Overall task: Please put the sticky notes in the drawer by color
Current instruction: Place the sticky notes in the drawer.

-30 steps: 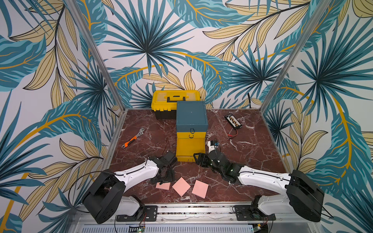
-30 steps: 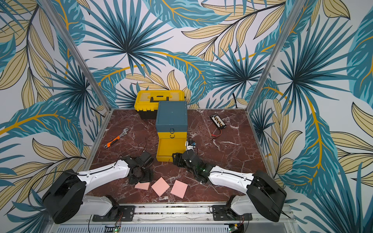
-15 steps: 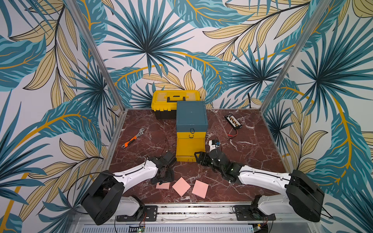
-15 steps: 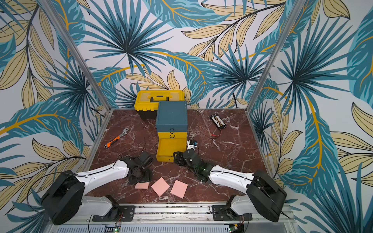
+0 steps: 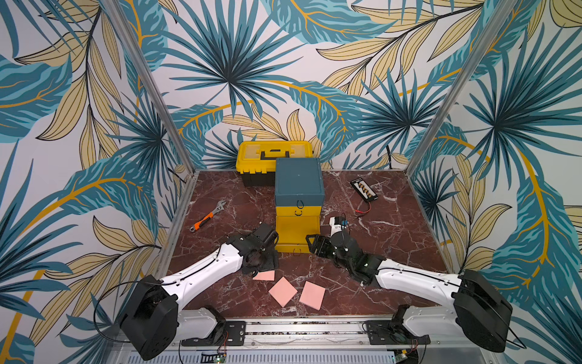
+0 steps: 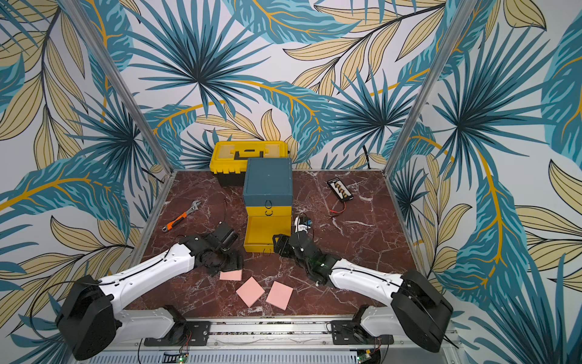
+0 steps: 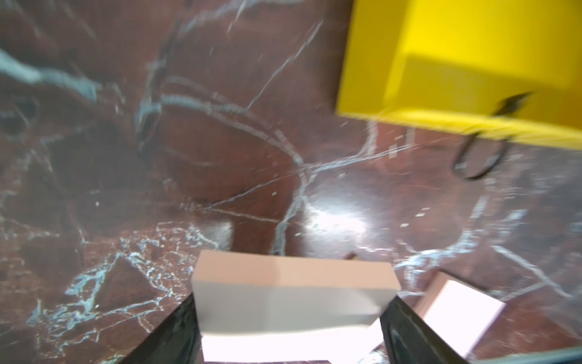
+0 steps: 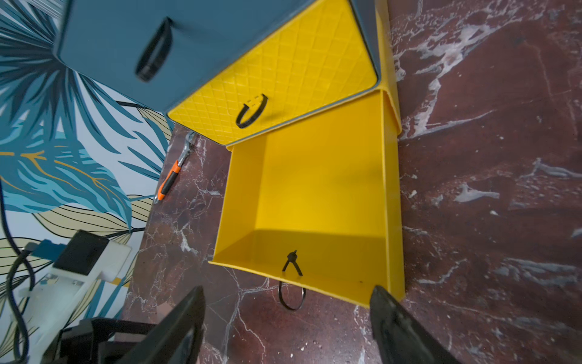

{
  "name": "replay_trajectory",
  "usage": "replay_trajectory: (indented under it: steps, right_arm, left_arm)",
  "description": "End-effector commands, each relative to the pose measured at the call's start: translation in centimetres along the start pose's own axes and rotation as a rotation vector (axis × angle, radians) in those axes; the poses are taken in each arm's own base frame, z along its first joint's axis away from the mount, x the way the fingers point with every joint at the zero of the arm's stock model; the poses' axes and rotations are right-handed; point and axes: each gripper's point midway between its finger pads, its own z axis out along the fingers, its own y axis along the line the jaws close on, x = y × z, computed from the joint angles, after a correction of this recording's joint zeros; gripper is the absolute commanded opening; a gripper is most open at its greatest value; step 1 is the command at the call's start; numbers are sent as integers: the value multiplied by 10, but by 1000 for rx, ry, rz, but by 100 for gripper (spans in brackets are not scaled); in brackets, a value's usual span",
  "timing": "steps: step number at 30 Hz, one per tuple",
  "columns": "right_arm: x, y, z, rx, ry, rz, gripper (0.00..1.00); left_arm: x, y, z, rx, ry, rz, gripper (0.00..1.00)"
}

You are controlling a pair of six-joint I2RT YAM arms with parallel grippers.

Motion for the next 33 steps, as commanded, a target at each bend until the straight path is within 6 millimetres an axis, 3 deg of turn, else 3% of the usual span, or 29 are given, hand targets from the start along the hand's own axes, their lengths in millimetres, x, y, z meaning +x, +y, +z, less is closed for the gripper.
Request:
replay_trajectory:
  steps: [1,6,11,21,24,33]
  right_arm:
    - [-11,-5,-14,23,-41,-30,82]
    - [-34,-4,-34,47,-103,-79,83]
    - [-43,-11,-47,70,-142,-84,85]
    - [-41,-19,-52,86,-147,-72,86]
    - [-49,-29,-52,117,-168,-59,86]
    - [-47,-35,-47,132,-157,-54,86]
  left_arm:
    - [-19,-14,-25,35,-63,26,86]
    - [-54,-41,-47,101,-156,31,86]
    - [-87,-63,-56,166,-218,28,86]
    - [-125,-96,-26,228,-229,46,86]
    - [-134,-101,-22,237,-244,48,86]
    - [-144,-116,-7,259,-217,66,86]
